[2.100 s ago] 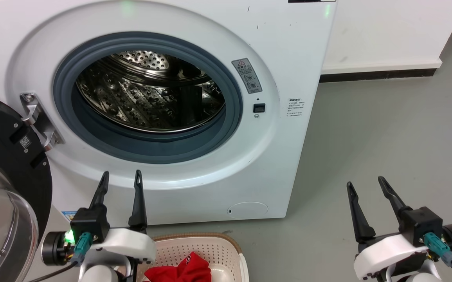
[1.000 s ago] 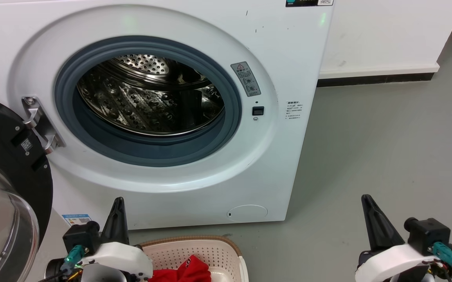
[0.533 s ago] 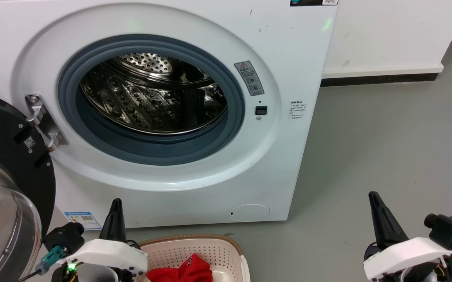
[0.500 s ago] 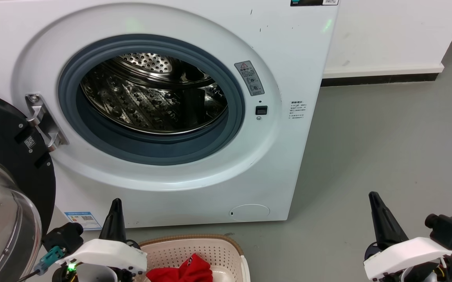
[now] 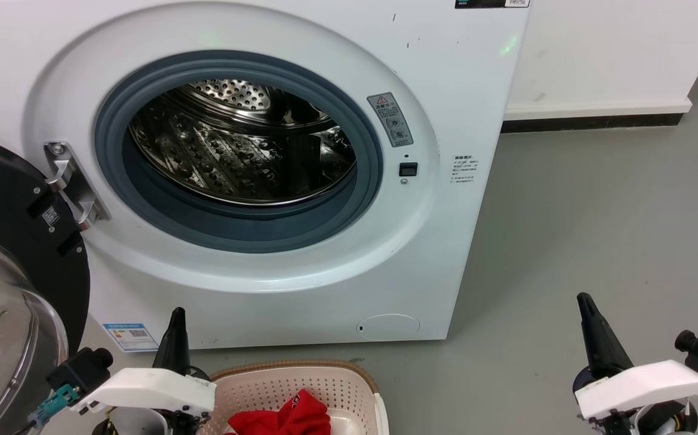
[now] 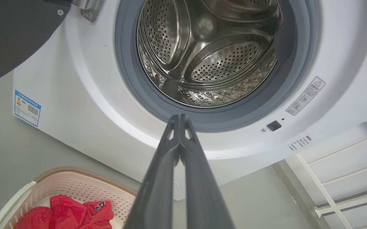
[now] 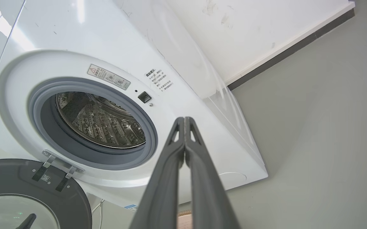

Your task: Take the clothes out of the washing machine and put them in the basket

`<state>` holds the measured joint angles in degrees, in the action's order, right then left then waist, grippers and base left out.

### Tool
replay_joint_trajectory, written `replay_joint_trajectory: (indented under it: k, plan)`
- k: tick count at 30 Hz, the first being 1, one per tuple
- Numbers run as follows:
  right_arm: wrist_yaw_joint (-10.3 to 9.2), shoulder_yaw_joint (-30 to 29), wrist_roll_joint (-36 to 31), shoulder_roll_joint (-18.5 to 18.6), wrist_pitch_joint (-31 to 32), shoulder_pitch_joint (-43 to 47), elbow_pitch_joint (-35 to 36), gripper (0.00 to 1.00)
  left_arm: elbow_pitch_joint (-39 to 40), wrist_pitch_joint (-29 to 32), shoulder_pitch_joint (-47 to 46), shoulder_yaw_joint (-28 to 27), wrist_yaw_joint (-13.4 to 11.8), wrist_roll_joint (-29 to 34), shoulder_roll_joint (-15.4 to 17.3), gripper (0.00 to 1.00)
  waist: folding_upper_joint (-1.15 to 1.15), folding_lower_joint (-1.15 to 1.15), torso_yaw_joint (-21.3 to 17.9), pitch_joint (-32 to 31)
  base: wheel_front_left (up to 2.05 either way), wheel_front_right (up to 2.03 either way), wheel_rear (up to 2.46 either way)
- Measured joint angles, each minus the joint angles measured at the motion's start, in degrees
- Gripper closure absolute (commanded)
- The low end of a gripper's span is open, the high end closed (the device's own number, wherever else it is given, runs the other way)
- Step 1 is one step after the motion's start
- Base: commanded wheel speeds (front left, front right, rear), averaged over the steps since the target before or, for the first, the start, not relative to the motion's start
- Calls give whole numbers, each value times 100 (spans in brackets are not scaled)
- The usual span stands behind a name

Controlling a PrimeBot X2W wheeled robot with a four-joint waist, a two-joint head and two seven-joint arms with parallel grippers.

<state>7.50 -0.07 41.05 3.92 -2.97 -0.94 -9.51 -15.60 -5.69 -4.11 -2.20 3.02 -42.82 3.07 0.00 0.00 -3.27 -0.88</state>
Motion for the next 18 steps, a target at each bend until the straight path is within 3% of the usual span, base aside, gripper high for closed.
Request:
replay_joint_trajectory:
  k: [18]
  plan:
    - [0,-101,1444,25,187,-130,-122,100,40,335,-56,-120,103,-1340,-5,100,0,0,66,22,0,0,0]
